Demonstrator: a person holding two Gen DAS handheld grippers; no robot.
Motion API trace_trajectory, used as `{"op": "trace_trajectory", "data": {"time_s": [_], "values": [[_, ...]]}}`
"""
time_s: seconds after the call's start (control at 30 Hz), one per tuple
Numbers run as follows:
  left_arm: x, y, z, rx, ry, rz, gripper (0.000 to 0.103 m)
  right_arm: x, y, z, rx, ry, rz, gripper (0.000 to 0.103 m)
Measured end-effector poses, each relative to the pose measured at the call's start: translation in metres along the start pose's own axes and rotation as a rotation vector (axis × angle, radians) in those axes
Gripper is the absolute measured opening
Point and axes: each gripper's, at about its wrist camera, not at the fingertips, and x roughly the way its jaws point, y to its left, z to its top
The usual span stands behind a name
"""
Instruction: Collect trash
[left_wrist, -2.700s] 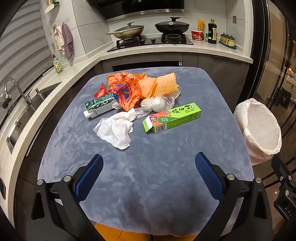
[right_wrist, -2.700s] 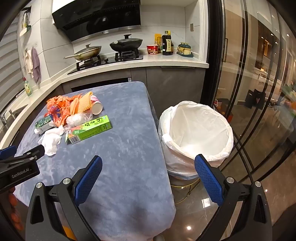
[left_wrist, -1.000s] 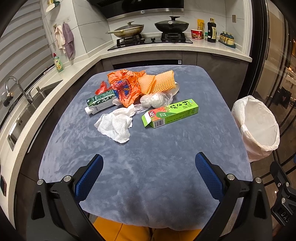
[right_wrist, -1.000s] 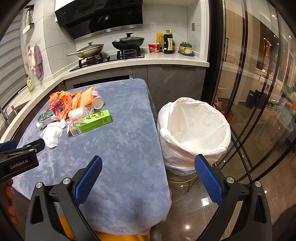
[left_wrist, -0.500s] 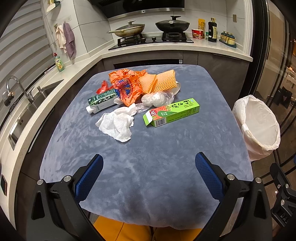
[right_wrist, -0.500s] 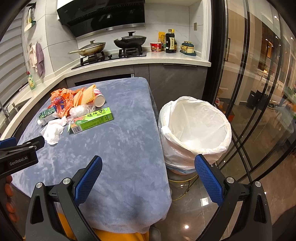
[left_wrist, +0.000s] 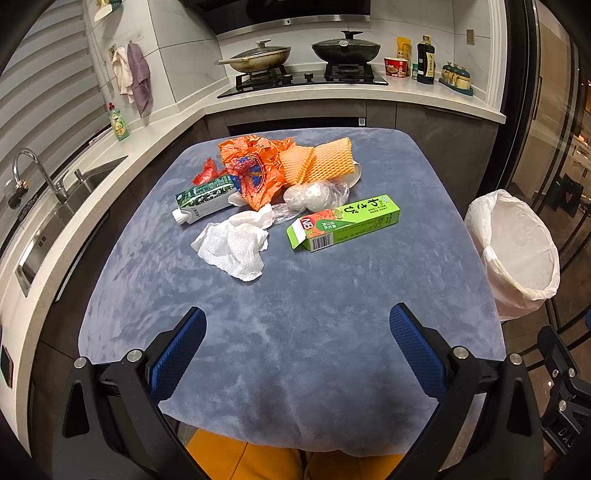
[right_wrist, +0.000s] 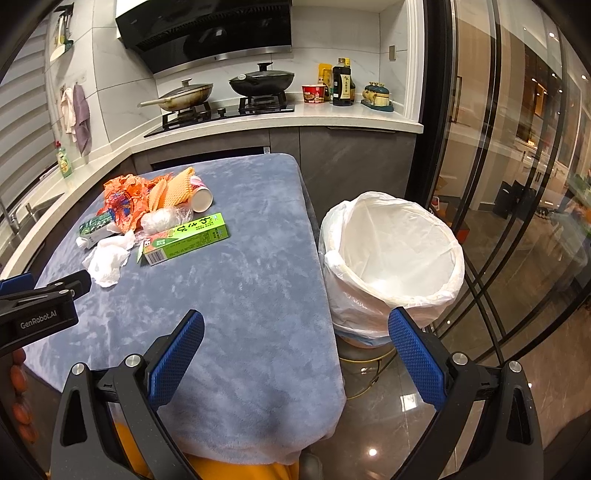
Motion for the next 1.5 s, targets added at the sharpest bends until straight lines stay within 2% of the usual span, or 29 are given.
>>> {"op": "trace_trajectory", "data": {"time_s": [0.73, 1.3, 1.5], "values": [[0.005, 0.001, 0.003, -0.002, 0.002, -0.002, 0.095, 0.006, 0.004, 0.006, -0.008, 0.012, 0.000, 0.096], [0.025, 0.014, 0.007, -0.022, 0.025, -0.007, 0.095, 0.019, 0.013, 0.011, -0.014, 0.036, -0.013, 0.096], [0.035, 0.025, 0.011, -0.038, 0.009, -0.006, 0.095, 0.026, 0.020, 0.016, -0.018, 0.032, -0.020, 0.096]]}}
